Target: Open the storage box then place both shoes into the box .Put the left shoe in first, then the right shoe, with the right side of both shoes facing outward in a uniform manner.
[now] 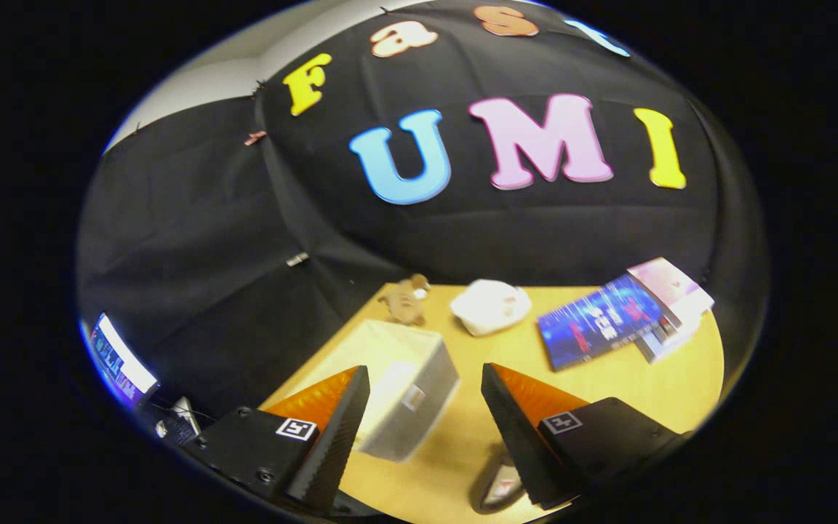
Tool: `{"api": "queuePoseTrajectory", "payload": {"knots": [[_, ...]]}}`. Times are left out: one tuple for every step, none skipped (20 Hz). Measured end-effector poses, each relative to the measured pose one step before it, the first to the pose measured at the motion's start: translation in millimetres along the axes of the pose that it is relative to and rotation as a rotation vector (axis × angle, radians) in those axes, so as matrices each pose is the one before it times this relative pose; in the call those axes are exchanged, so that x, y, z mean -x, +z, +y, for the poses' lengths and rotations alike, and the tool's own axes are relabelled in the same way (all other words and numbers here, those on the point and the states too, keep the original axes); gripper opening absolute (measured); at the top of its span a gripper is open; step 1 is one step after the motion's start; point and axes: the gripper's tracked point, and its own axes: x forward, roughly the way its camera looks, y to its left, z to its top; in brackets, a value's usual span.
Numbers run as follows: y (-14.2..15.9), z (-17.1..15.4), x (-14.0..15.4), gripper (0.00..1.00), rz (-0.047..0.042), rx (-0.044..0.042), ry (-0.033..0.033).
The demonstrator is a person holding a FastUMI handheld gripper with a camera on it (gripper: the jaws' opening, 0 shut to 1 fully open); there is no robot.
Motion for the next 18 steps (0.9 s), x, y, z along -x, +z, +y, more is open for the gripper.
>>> {"api": "queuePoseTrajectory", "payload": {"knots": [[-26.44, -18.29, 3.1, 0.96, 0.04625, 0.00784, -0.04301], [-25.54, -15.22, 1.18, 0.94, 0.03995, 0.00834, -0.03525], [-24.46, -15.42, -3.23, 0.92, 0.03668, 0.01444, -0.03304], [-21.9, -11.15, -5.02, 0.91, 0.03921, 0.01771, -0.03365], [-21.24, -8.66, -5.76, 0.89, 0.04159, 0.01278, -0.02888], [-17.99, -6.53, -13.08, 0.83, 0.03336, 0.00515, -0.01593], [-14.33, -6.94, -12.33, 0.81, 0.02314, 0.00074, -0.01889], [-11.87, -7.24, -10.61, 0.8, 0.02152, 0.00093, -0.02123], [-8.82, -6.83, -9.91, 0.79, 0.02236, 0.00241, -0.02291], [-6.75, -5.41, -8.95, 0.78, 0.01601, -0.00143, -0.01993], [-4.28, -4.89, -9.33, 0.78, 0.01297, -0.00273, -0.01703], [-3.83, -1.99, -9.05, 0.78, 0.01588, -0.00141, -0.00447], [-2.11, -0.77, -7.19, 0.76, 0.00738, -0.00442, -0.00261], [-0.18, -2.89, -6.12, 0.75, 0.00137, 0.00987, -0.01559], [-2.65, -0.66, -5.96, 0.72, 0.01026, 0.01143, -0.00718], [-4.41, -0.76, -5.24, 0.7, 0.01497, 0.00968, -0.01102], [-1.67, -2.47, -2.99, 0.7, 0.00285, 0.00575, -0.0157], [1.22, -0.34, -4.51, 0.61, -0.0025, -0.00218, -0.00651]]}}
